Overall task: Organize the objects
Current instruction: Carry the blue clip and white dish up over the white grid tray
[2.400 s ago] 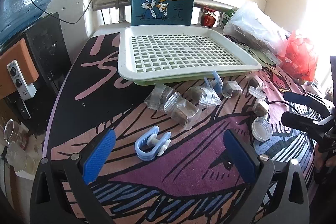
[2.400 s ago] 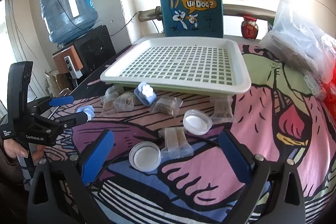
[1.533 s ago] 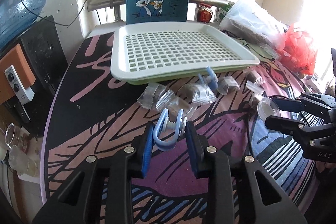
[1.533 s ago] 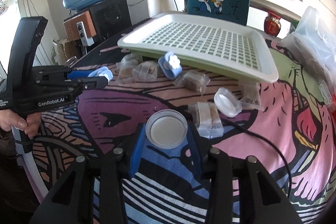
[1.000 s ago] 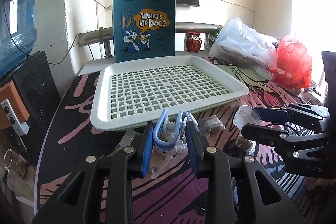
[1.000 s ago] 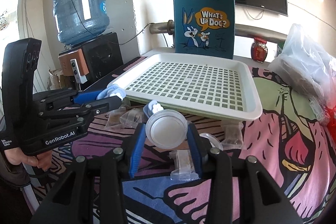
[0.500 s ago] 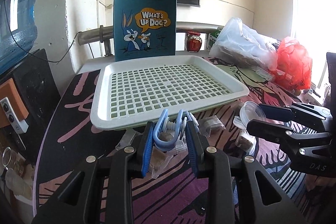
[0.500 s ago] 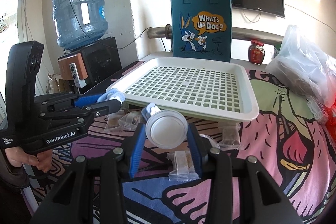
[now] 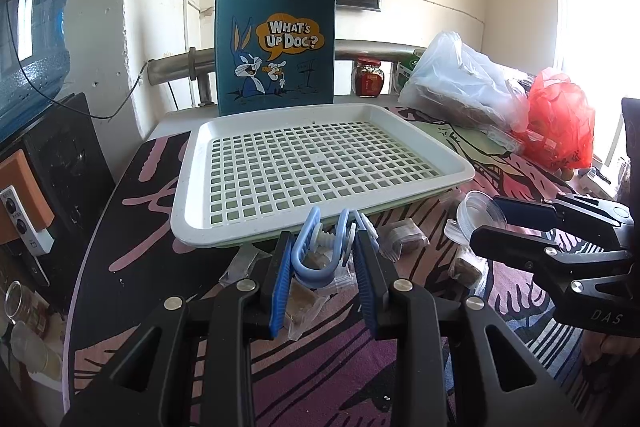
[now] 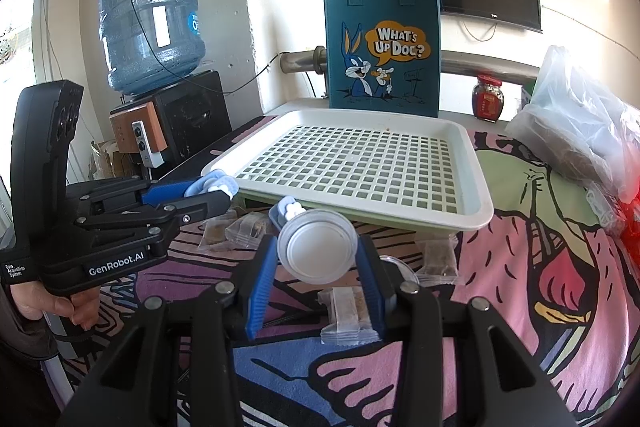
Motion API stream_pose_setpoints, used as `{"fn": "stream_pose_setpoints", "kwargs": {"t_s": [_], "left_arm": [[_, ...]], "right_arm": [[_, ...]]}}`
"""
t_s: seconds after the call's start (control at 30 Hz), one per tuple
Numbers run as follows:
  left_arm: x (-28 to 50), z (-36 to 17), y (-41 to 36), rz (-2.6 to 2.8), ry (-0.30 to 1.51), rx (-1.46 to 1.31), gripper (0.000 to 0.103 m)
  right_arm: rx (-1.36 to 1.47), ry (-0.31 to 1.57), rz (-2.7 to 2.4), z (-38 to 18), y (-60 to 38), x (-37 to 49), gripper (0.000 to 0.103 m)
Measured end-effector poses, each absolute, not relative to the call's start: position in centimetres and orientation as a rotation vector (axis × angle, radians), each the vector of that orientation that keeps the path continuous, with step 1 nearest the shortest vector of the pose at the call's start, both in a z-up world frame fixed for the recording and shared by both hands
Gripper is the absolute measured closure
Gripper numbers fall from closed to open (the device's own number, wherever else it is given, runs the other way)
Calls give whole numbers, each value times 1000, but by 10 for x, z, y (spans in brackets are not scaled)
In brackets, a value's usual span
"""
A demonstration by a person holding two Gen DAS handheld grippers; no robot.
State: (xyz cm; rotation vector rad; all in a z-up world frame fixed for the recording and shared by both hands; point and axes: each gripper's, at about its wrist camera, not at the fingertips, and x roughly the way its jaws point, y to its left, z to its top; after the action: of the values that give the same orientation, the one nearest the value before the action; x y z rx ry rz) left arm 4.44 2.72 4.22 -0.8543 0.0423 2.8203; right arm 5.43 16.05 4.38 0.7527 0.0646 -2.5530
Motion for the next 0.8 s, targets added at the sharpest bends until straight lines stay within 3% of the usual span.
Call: {"fn": "stream_pose_setpoints", "kwargs": {"t_s": [0.43,0.8], "left_arm": [[38,42,28,2792,40,-922,75],[-24,78,12,2836,40,-919,75]], "right_arm": [[788,54,-2539,44,160,50,63],[761,16,-2548,90,164,-10,63]]}}
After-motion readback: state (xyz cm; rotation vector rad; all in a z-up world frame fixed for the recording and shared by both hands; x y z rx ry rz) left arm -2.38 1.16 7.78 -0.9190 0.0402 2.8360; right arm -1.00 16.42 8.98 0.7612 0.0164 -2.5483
